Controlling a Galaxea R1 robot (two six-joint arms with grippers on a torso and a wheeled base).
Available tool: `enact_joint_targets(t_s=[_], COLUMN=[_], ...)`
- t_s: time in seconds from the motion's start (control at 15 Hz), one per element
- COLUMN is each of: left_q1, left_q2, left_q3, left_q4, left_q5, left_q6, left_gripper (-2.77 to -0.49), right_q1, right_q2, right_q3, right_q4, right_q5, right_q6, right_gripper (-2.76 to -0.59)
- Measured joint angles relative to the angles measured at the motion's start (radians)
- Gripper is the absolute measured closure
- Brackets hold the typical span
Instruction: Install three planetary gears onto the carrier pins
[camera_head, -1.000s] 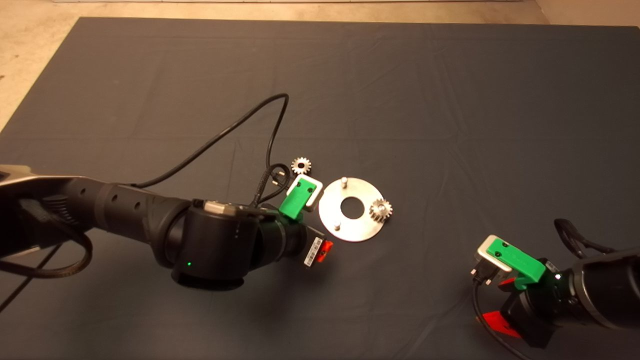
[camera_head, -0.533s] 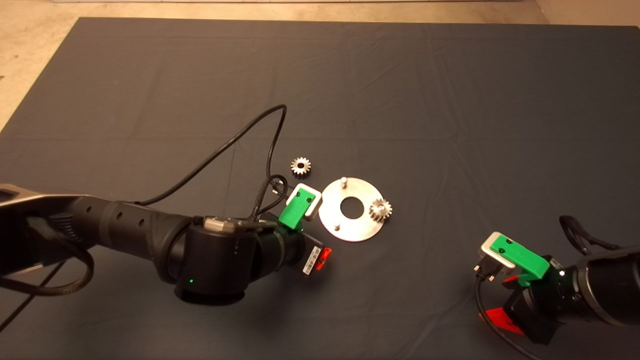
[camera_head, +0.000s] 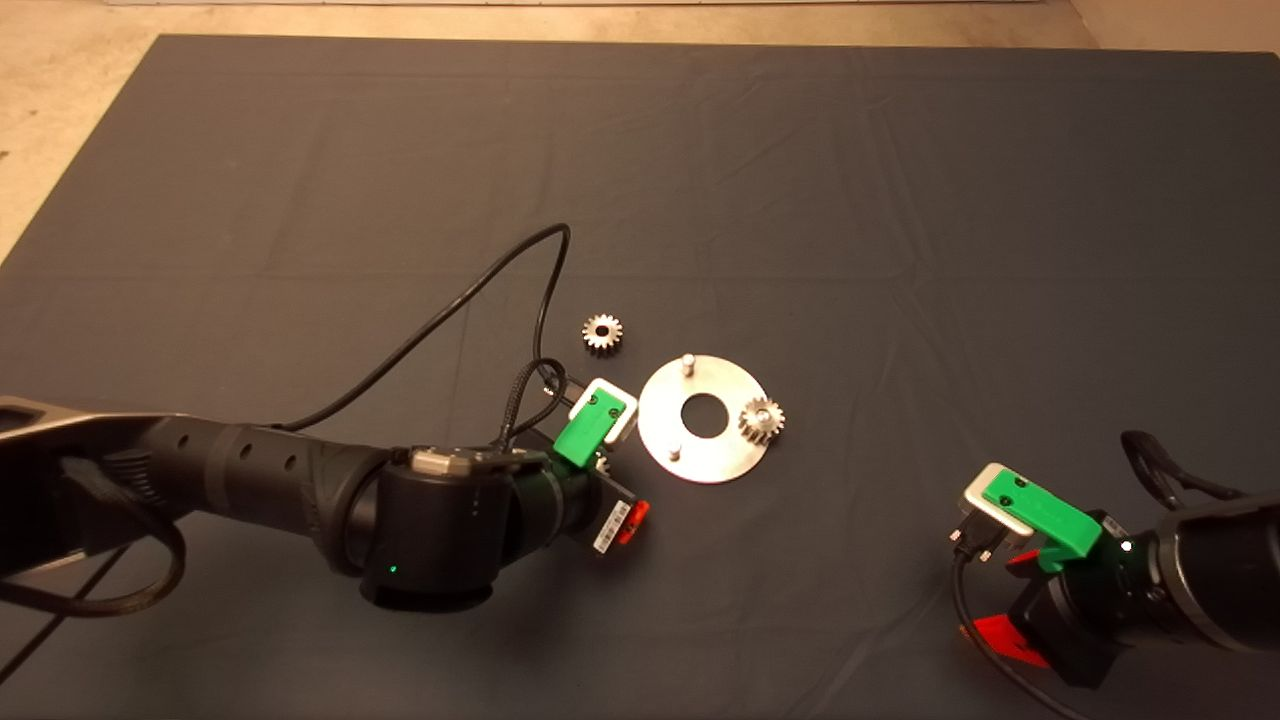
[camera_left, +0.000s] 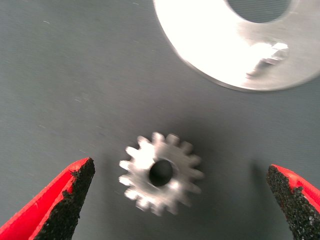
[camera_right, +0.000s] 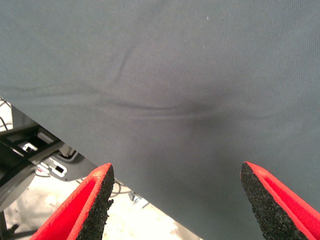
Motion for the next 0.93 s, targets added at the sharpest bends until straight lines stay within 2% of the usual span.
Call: enact_joint_targets(t_s=[0.27,0.47,0.6,0.93], left_q1=[0.012,0.012,0.016,0.033], left_q2=[0.0,-0.003,-0.003,-0.011], left_q3=[-0.02,-0.036,-0.043,-0.043], left_q4=[0.026,0.049,0.056,0.062], left_q5=[-0.001,0.0,0.0,-0.001], left_q6=[0.029,0.04,0.043,0.048], left_gripper=[-2.48,-2.48,-2.38,-2.38], right_q1=[0.013,0.017,0.024,0.03], right_q2=[0.0,0.0,0.0,-0.003], right_q3=[0.0,0.0,0.0,0.0], right_q4=[0.003,0.005,0.008,0.011], right_q5=[0.0,0.0,0.0,0.0], right_q6=[0.0,0.0,0.001,0.003], right_gripper=[-1.86,-1.86,-1.86,-1.86])
